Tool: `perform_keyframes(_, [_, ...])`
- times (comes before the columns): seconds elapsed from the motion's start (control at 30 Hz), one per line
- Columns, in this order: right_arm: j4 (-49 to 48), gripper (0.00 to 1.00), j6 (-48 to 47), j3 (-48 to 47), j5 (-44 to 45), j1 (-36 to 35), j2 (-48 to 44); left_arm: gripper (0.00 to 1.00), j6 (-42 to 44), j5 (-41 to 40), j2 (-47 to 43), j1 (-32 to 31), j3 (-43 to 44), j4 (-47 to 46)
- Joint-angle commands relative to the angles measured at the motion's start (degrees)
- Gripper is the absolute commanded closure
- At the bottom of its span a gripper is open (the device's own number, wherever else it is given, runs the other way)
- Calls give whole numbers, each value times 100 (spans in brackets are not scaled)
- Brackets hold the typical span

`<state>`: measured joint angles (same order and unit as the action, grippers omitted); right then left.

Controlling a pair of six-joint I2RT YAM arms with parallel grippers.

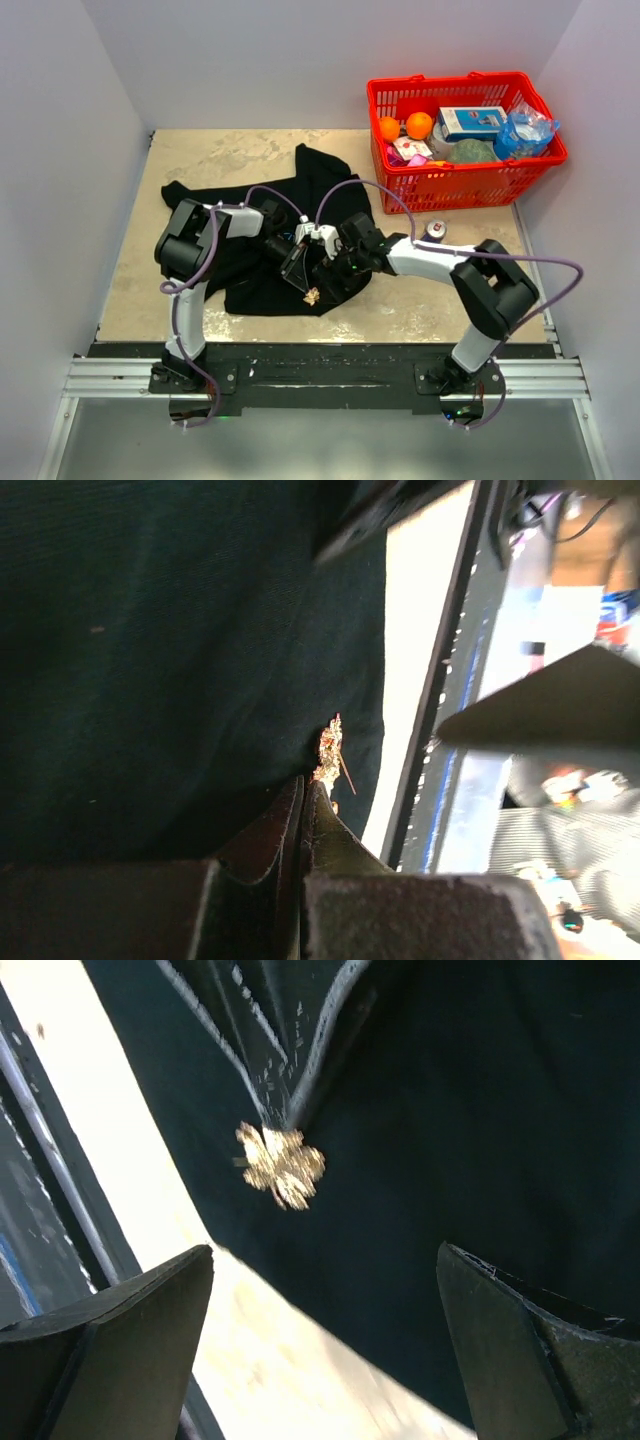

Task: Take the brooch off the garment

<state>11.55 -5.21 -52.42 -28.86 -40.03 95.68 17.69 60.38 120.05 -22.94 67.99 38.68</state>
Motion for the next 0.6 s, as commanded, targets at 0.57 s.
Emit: perform_keyframes(0.57, [-373, 14, 602, -716, 275, -93, 724, 100, -442, -668, 590, 299, 48, -747])
